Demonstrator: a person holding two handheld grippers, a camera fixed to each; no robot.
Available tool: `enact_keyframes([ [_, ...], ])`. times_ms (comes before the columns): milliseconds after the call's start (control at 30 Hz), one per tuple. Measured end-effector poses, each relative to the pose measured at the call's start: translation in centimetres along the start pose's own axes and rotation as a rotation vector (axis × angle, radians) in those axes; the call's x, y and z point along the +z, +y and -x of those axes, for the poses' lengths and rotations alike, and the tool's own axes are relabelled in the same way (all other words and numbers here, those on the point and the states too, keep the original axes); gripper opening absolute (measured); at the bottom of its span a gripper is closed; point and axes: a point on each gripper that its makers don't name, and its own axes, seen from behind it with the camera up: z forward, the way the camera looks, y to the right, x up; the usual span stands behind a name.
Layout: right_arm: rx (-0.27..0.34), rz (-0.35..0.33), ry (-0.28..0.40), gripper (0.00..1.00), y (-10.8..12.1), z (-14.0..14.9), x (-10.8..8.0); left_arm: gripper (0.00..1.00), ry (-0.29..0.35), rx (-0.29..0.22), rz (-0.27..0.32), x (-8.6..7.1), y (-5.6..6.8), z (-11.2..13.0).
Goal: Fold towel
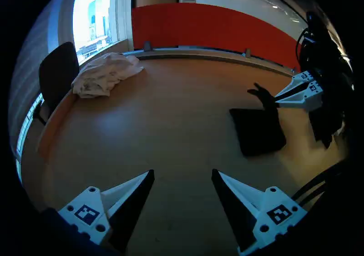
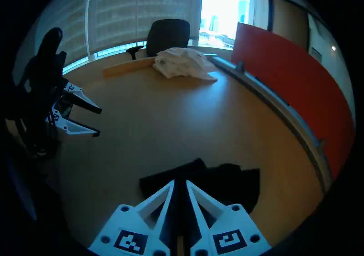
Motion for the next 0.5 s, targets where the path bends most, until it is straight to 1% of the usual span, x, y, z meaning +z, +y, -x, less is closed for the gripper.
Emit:
enact_keyframes([
  [100,0.016,-0.033,-0.023,0.05,-1.3,0.8,1.5,0.93,-0.003,-0.005,-0.003,0.0,-0.2,0.3],
  [200,0.032,-0.055,-0.051,0.05,-2.2,1.8,2.6,0.93,-0.005,-0.013,-0.005,0.0,-0.2,0.5],
  [300,0.044,-0.062,-0.070,0.05,-2.5,2.6,3.1,0.94,-0.006,-0.018,-0.003,0.1,-0.2,0.6],
  [500,0.060,-0.066,-0.081,0.05,-2.4,3.1,3.1,0.93,-0.005,-0.014,-0.002,0.2,-0.2,0.4],
])
